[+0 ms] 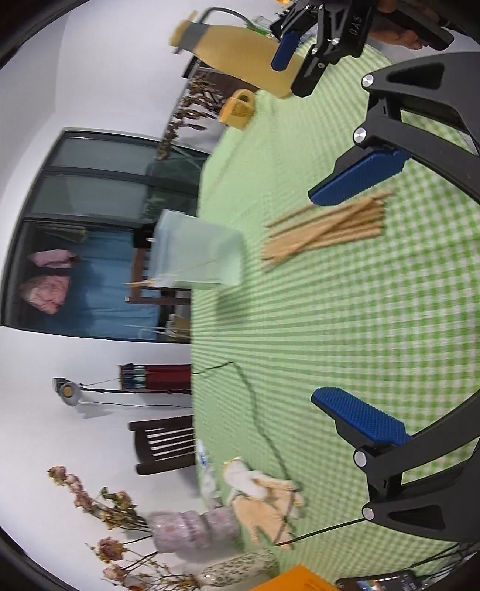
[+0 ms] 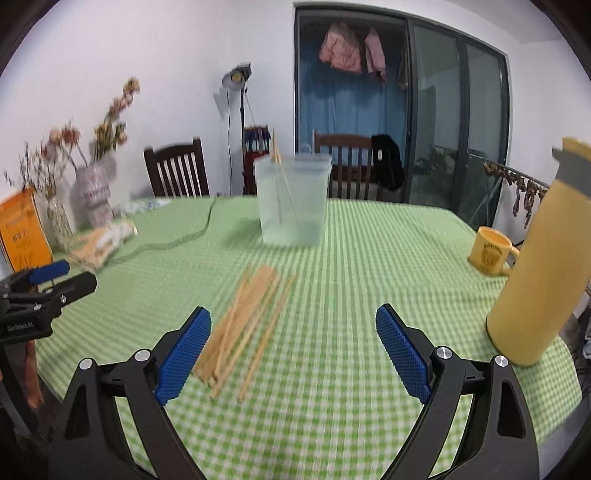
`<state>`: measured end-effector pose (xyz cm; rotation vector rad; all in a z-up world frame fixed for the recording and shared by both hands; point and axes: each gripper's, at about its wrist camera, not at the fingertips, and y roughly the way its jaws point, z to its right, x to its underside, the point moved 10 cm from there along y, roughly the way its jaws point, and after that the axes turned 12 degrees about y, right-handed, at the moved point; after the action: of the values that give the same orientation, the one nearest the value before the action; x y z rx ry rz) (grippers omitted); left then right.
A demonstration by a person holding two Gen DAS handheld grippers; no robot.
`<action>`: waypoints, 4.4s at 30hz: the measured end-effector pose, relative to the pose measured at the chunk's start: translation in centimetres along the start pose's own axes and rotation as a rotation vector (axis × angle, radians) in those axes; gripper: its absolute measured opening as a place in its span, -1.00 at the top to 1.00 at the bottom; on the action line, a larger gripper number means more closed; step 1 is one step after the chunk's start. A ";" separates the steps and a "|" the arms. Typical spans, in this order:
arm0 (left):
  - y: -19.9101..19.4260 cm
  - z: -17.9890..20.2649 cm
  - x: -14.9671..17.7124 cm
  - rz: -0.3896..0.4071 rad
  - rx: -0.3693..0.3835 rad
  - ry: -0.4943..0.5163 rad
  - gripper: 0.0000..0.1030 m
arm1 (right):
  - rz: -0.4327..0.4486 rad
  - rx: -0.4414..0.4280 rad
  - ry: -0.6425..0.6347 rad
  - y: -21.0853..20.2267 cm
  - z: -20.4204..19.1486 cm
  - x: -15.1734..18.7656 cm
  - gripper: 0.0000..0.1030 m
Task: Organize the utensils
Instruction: 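Withdraw the right tool from the box back toward the chopstick pile, then close the right tool on another chopstick from the pile, then close the left tool on a wooden chopstick while the right tool lifts its chopstick, then carry both held chopsticks up toward the clear plastic box with both tools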
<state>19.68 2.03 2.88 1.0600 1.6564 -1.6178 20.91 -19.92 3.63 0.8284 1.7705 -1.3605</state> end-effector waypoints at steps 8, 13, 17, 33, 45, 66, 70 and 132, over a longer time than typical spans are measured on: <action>2.2 0.9 6.3 -0.105 0.012 0.019 -0.85 | -0.128 0.051 -0.002 1.4 1.1 7.2 -0.69; 2.7 1.1 8.7 -0.149 0.028 0.033 -0.85 | -0.188 0.067 0.023 1.8 1.9 9.9 -0.69; 3.0 0.9 9.3 -0.165 0.035 0.019 -0.85 | -0.214 0.086 0.028 2.1 2.5 10.9 -0.69; 7.1 0.2 9.9 -0.253 0.084 -0.017 -0.85 | -0.266 -0.005 -0.015 7.5 -1.9 9.6 0.20; 9.1 0.9 8.9 -0.283 0.154 -0.021 -0.85 | -0.259 0.000 0.039 7.8 -0.5 9.2 0.91; 13.1 7.9 4.4 -0.320 0.267 0.110 -0.08 | -0.200 0.010 0.179 6.4 4.3 8.7 0.91; 14.2 10.3 3.8 -0.333 0.275 0.143 -0.08 | -0.200 -0.002 0.190 6.4 4.4 8.8 0.91; 4.2 0.8 -2.3 -0.146 0.173 0.163 0.93 | 0.040 -0.020 -0.010 -0.2 0.7 -1.9 0.91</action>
<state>24.36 0.68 2.60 1.2087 1.7591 -1.8392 21.86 -20.70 5.20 0.8411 1.7480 -1.3172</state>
